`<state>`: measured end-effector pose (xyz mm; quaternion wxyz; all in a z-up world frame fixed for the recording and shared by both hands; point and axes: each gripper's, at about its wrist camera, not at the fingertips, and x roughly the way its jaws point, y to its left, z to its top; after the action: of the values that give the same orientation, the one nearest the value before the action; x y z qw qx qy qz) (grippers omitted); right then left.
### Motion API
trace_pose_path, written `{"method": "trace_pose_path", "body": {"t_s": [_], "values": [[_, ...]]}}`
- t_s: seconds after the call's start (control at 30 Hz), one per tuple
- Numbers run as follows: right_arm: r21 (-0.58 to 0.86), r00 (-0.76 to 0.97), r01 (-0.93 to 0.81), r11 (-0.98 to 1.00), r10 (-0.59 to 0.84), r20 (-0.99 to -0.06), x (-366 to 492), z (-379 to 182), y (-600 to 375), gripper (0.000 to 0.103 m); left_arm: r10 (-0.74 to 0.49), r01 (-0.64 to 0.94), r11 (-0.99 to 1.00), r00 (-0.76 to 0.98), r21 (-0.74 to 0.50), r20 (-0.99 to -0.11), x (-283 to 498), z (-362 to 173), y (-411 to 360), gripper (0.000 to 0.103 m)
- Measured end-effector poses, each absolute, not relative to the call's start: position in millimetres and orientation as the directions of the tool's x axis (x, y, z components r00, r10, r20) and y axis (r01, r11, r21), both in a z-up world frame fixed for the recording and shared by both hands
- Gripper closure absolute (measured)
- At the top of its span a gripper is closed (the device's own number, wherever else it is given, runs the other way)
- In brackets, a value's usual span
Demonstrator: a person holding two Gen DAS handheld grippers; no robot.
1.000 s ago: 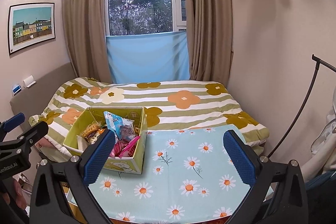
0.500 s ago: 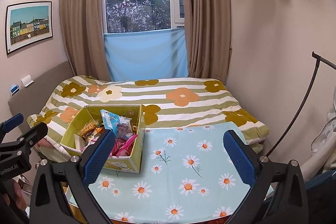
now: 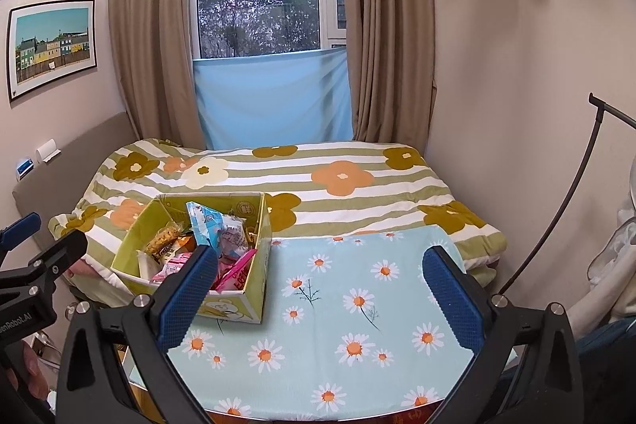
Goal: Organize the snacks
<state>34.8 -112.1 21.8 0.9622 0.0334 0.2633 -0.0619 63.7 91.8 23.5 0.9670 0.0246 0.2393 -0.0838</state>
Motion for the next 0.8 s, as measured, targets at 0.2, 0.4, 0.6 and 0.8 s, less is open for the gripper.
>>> {"method": "trace_pose_path", "body": {"t_s": [0.2, 0.4, 0.6, 0.8], "values": [[0.034, 0.855, 0.138, 0.99, -0.101, -0.509, 34.2, 20.9, -111.7, 0.001, -0.132, 0.16, 0.987, 0.876, 0.021, -0.464, 61.6, 23.1, 92.5, 0.001], [0.034, 0.853, 0.136, 0.99, -0.099, -0.512, 33.4, 21.3, -110.7, 0.001, -0.107, 0.141, 0.989, 0.888, 0.042, -0.448, 57.8, 24.1, 91.4, 0.001], [0.033, 0.854, 0.134, 0.99, -0.099, -0.511, 33.5, 21.3, -110.3, 0.001, -0.062, 0.105, 0.991, 0.91, 0.084, -0.411, 51.2, 26.9, 89.8, 0.001], [0.03, 0.852, 0.135, 0.99, -0.1, -0.514, 33.5, 21.3, -107.5, 0.001, -0.091, 0.132, 0.989, 0.904, 0.069, -0.418, 54.1, 26.1, 88.8, 0.001]]}}
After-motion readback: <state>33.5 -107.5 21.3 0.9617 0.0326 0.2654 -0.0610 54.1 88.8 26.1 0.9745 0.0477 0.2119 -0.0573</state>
